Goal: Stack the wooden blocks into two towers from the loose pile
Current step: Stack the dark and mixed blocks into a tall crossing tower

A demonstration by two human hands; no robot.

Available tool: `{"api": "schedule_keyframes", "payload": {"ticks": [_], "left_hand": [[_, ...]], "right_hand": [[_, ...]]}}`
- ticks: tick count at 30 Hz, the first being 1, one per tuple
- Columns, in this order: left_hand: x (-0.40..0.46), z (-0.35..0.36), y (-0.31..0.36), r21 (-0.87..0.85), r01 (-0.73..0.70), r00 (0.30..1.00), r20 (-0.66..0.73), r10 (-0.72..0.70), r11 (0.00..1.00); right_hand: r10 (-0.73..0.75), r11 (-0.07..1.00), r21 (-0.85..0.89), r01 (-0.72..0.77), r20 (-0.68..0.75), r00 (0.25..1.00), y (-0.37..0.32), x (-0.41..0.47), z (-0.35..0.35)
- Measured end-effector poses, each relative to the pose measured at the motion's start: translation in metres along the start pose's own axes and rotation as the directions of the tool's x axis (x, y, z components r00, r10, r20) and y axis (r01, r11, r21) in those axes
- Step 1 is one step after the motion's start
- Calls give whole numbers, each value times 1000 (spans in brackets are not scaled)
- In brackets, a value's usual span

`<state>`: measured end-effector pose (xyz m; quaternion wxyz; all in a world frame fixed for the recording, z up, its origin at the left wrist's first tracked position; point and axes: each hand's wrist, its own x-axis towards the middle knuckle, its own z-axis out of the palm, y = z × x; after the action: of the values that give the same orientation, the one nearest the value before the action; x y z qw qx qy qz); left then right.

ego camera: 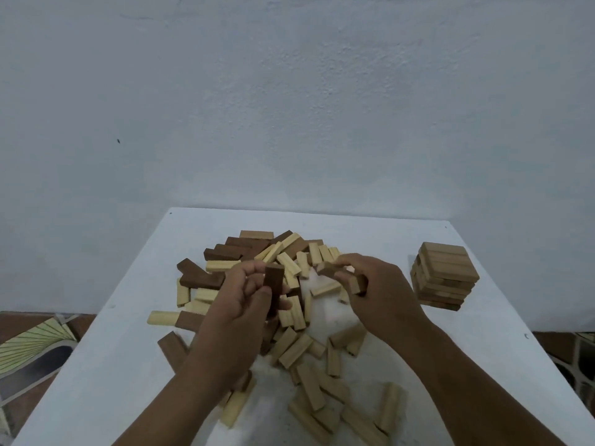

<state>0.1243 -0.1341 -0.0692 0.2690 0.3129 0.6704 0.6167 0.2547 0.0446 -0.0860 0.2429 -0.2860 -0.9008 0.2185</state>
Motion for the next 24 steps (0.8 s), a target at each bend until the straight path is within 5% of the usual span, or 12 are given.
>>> {"api": "schedule_keyframes", "payload": {"ticks": [6,11,24], "left_hand": [[10,50,8,174,-54,987,159,26,983],[15,106,7,282,-92,958,287,7,955],[19,174,-9,609,-269,901,432,-28,746]], "right_hand": [[227,971,-74,-227,1,974,39,-50,-44],[481,873,-129,-469,83,873,62,-82,-69],[556,831,-8,-557,48,830,90,-104,-96]]}}
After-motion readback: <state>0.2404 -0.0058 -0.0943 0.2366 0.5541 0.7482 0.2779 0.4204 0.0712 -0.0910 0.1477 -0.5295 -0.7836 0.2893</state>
